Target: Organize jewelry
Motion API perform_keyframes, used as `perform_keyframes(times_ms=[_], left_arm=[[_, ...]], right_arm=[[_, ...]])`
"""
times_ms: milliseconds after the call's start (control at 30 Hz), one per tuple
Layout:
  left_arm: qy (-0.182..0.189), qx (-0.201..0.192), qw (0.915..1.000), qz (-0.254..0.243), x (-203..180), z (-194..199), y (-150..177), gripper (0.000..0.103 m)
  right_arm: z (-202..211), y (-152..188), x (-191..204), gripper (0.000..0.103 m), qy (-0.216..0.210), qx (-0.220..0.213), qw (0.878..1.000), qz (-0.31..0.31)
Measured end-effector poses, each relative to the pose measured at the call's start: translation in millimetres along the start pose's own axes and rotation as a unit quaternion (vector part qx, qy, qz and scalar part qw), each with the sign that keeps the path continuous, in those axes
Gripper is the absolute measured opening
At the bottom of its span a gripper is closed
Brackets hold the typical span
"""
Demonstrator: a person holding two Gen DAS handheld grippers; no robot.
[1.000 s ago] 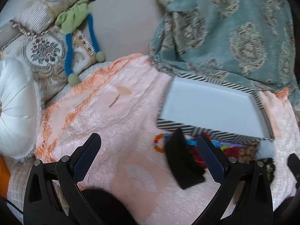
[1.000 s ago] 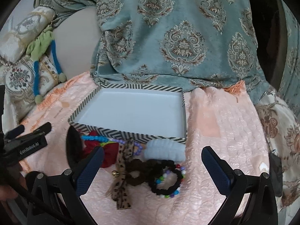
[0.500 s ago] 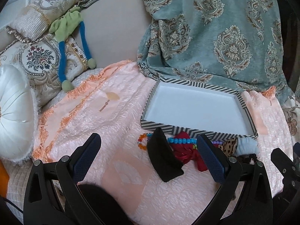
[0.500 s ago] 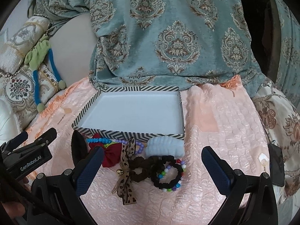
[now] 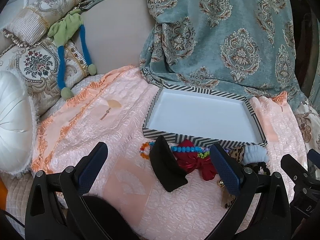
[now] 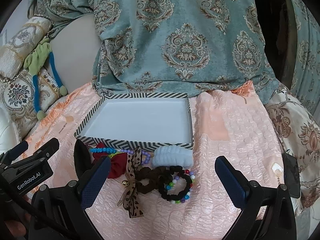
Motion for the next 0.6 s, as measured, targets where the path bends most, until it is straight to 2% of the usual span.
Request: perform_keyframes(times_ms=[600], left_arm=[[0.002, 0.001, 1.0000, -0.002, -5.0, 1.2, -1.5, 0.102]], right_arm=[[-0.3, -1.3, -2.2, 0.103, 0.004, -0.003, 1.000, 0.000]])
Point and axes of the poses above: each gripper's, at about its wrist camera, not at the fingertips, and z roughly against the way its jaws point, x to its left, y to its underside, the point moved 2 cm from there along -z, roughly the way its jaws point, and after that the axes turned 8 degrees about -x, right-handed, at the moved point
